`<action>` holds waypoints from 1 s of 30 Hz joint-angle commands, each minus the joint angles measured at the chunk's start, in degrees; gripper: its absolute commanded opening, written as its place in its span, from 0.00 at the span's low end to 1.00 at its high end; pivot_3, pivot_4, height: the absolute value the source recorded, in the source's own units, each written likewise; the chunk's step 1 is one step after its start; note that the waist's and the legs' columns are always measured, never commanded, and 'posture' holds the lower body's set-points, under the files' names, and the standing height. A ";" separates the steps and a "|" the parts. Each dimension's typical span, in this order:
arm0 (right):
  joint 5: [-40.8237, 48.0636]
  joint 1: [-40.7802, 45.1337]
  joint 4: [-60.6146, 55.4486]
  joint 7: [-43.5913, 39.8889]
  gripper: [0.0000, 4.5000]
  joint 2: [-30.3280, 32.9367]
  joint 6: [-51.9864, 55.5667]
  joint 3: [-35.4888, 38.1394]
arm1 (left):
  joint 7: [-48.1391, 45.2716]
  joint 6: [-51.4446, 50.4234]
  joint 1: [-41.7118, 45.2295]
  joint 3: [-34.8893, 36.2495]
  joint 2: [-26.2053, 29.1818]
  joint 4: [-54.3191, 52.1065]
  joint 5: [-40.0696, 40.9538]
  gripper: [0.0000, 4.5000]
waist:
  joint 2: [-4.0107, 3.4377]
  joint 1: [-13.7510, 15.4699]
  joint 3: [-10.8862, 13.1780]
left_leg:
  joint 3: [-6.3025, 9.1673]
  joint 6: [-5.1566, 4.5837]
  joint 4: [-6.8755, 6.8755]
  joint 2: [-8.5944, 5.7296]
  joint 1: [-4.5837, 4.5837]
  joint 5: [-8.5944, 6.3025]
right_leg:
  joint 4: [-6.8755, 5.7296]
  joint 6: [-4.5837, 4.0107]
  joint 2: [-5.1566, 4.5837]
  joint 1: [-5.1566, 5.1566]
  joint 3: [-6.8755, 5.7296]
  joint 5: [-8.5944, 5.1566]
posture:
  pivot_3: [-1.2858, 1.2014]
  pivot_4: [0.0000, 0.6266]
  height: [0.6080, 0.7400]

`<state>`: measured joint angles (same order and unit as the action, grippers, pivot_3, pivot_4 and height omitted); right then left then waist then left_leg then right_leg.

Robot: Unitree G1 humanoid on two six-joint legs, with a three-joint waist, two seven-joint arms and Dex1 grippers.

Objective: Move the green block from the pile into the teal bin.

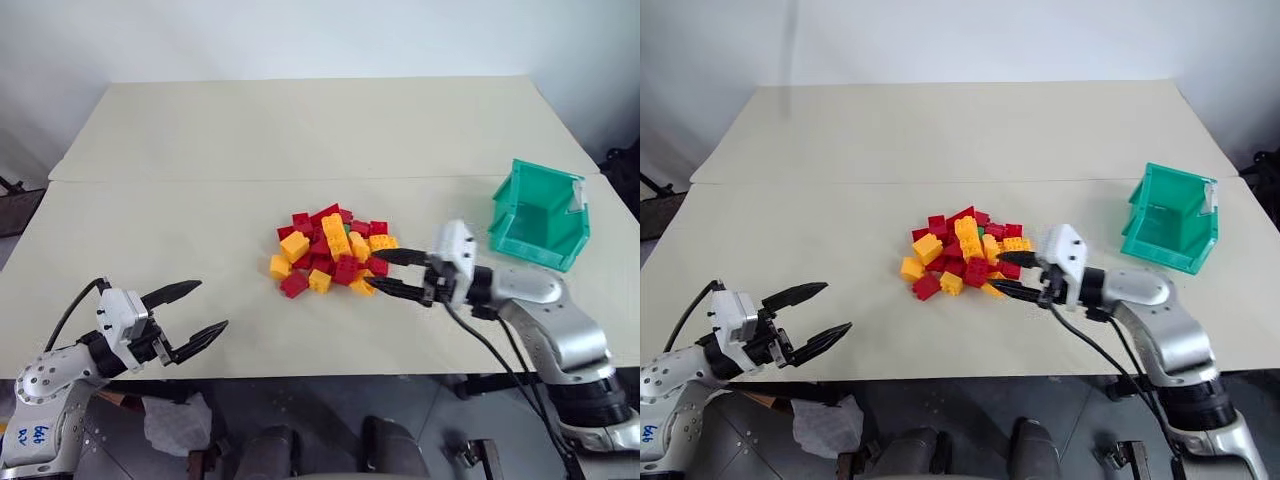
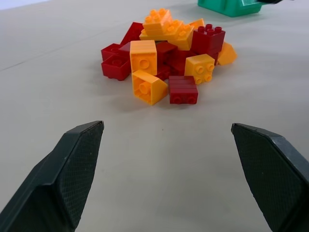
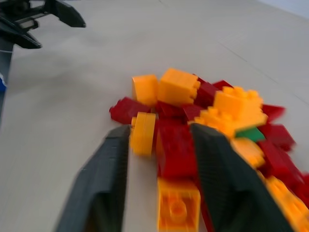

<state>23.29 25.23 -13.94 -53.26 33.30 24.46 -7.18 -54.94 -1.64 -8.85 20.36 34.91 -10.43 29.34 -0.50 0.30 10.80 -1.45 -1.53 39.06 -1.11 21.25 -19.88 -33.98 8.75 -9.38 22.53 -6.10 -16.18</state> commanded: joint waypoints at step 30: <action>-21.64 21.09 28.96 8.66 0.00 -8.08 -8.65 -6.21 | 7.00 1.71 1.85 -4.04 -4.37 -3.88 -1.88 1.00 | 0.01 -2.03 -0.01 | -0.01 0.03 -0.02 0.06 0.00 -0.01 | -0.23 0.02 0.07 0.08 -0.19 0.01 | 0.52 0.24 1.00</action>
<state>-0.13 46.44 18.87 -43.85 26.18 16.20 -14.27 -48.14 -0.53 -7.10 16.31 30.39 -12.94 27.54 -0.49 -1.73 10.79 -1.46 -1.50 39.04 -1.03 21.24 -19.90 -34.22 8.77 -9.31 22.61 -6.29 -16.17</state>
